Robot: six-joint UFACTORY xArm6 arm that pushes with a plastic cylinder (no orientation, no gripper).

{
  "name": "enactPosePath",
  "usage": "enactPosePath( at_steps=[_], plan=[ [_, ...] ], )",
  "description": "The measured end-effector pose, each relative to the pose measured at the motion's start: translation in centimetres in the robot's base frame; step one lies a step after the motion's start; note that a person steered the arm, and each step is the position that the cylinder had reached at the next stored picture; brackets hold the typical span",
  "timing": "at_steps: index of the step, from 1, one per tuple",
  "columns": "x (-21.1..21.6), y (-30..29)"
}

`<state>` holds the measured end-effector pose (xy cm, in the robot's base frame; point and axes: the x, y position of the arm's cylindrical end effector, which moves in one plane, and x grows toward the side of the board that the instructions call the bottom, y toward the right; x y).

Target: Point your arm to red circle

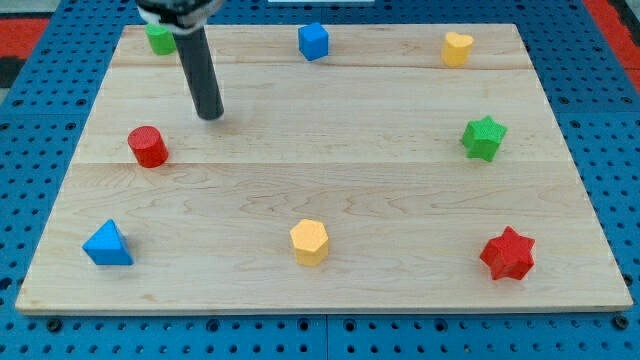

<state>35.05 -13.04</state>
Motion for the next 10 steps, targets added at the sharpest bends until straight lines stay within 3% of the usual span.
enactPosePath(
  at_steps=[2,5,8,10],
  plan=[
    [-4.3,13.7],
    [-0.8,20.1],
    [8.8,3.5],
    [10.8,-13.0]
  ],
)
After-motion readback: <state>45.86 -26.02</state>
